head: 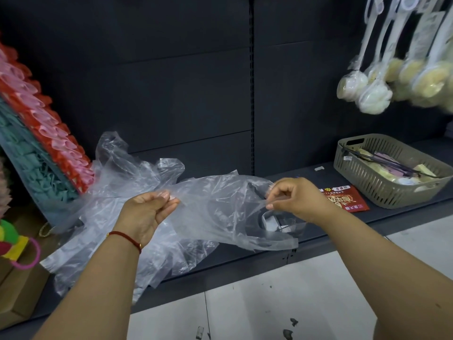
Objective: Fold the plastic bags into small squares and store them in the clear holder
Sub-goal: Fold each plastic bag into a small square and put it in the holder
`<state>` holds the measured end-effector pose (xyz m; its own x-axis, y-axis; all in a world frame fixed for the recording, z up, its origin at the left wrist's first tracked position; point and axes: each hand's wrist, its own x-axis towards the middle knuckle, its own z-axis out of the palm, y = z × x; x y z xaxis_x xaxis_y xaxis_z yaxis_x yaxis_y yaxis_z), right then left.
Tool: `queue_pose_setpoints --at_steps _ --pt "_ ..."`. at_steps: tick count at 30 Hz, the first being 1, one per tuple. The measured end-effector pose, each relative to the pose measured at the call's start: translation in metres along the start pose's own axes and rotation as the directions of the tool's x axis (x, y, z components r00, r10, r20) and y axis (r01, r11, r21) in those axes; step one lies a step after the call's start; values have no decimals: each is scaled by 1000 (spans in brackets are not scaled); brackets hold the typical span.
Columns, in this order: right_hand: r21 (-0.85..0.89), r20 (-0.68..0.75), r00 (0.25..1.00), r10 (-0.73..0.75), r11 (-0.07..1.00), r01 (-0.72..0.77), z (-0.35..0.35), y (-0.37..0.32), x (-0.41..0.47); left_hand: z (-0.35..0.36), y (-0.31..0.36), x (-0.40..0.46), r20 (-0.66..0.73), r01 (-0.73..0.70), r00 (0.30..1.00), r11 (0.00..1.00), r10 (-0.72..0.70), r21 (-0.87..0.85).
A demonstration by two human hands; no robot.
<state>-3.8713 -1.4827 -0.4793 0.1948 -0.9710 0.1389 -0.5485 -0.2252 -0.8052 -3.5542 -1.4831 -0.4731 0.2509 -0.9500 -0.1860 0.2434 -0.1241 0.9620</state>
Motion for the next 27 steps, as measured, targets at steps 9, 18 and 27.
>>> queue_pose_setpoints --at_steps 9,18,27 --pt "315 -84 992 93 947 -62 -22 18 3 -12 2 5 -70 -187 967 874 243 448" --pt "925 -139 969 202 376 54 -21 2 7 11 3 -14 -57 -458 843 770 534 444" --pt "352 218 976 2 933 -81 -11 -38 -4 40 19 -36 10 -379 925 916 381 133"
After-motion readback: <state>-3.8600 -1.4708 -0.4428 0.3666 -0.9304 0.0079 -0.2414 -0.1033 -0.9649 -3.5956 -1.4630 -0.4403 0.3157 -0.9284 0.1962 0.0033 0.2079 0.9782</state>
